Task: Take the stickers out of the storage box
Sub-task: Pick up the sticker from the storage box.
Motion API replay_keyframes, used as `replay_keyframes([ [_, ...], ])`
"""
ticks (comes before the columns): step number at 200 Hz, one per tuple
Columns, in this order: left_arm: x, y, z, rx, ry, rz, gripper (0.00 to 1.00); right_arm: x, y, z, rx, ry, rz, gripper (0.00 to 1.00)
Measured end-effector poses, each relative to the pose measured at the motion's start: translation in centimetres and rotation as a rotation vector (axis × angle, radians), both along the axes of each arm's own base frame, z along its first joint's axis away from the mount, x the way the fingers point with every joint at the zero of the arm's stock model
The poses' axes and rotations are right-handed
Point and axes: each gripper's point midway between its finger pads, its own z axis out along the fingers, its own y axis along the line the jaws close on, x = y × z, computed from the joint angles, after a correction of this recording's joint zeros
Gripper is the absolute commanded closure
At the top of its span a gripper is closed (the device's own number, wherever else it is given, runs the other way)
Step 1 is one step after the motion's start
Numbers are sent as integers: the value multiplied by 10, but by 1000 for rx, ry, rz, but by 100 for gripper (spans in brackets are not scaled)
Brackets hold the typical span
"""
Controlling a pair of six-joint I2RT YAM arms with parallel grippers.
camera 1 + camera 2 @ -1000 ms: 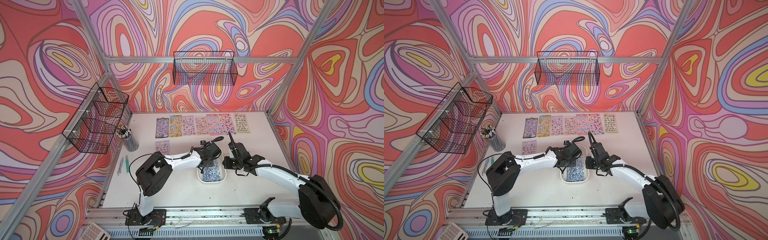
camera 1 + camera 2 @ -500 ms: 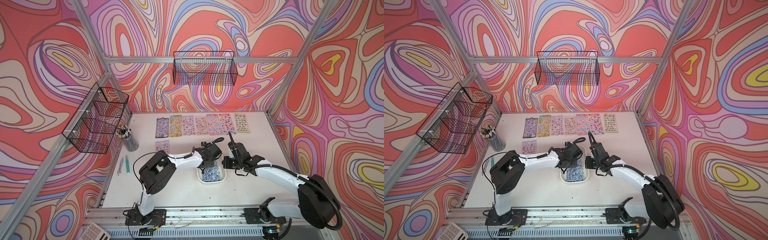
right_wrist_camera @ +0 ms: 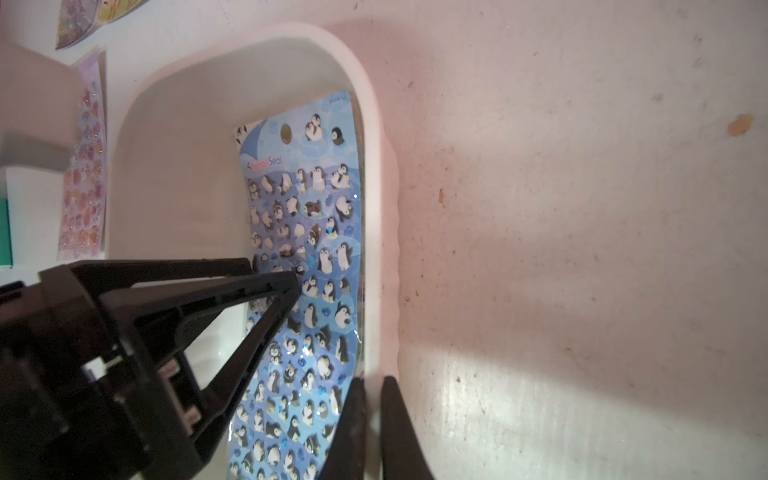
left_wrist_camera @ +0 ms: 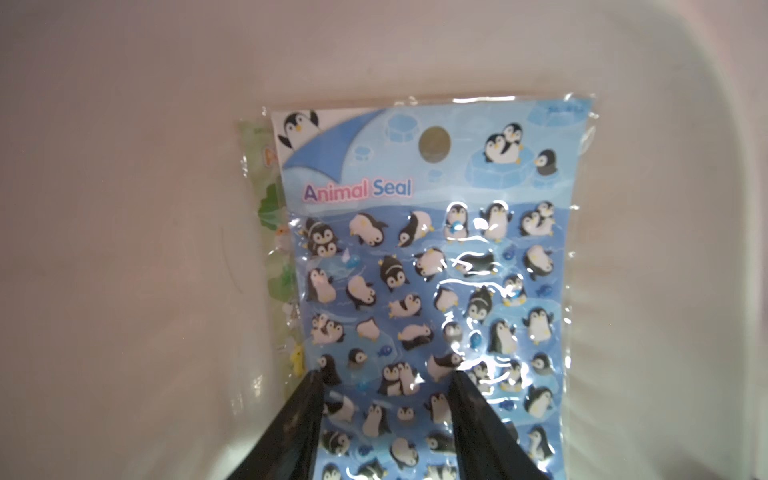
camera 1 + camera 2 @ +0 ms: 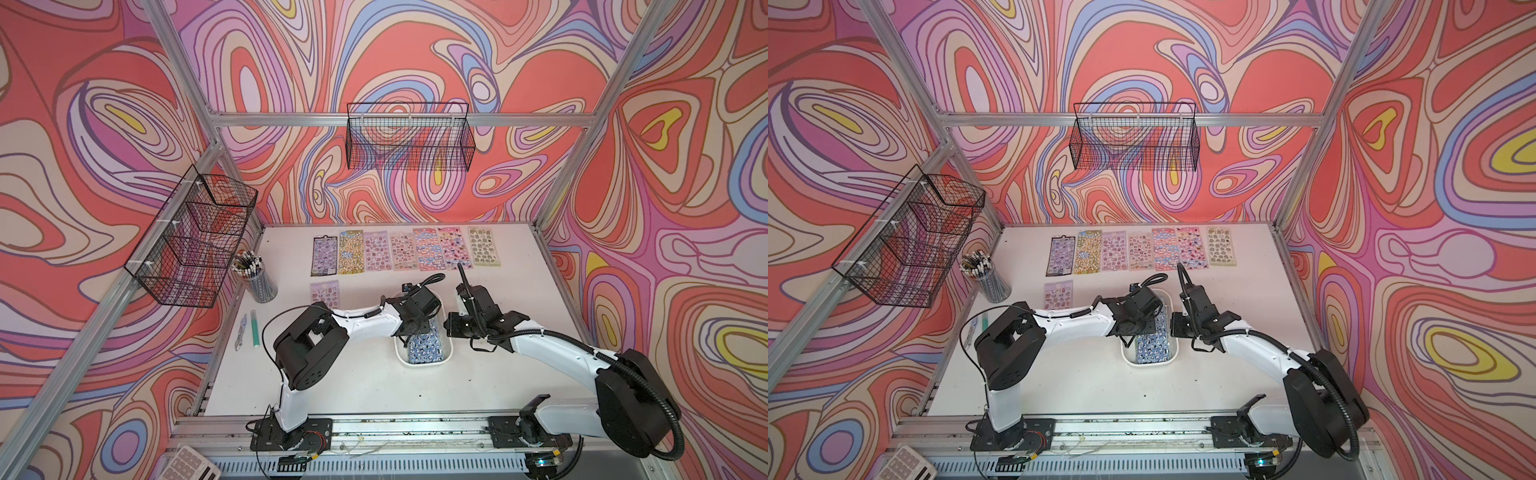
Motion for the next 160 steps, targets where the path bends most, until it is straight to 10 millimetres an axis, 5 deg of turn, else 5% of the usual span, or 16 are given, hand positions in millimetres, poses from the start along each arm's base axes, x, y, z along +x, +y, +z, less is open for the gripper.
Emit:
replay_keyframes([
  [68, 2, 1, 44, -39, -59, 3, 47, 1, -1, -1, -4, -3, -3, 100],
  [160, 7, 28, 8, 185, -14, 81, 47, 2, 1, 0, 2, -10, -3, 100],
])
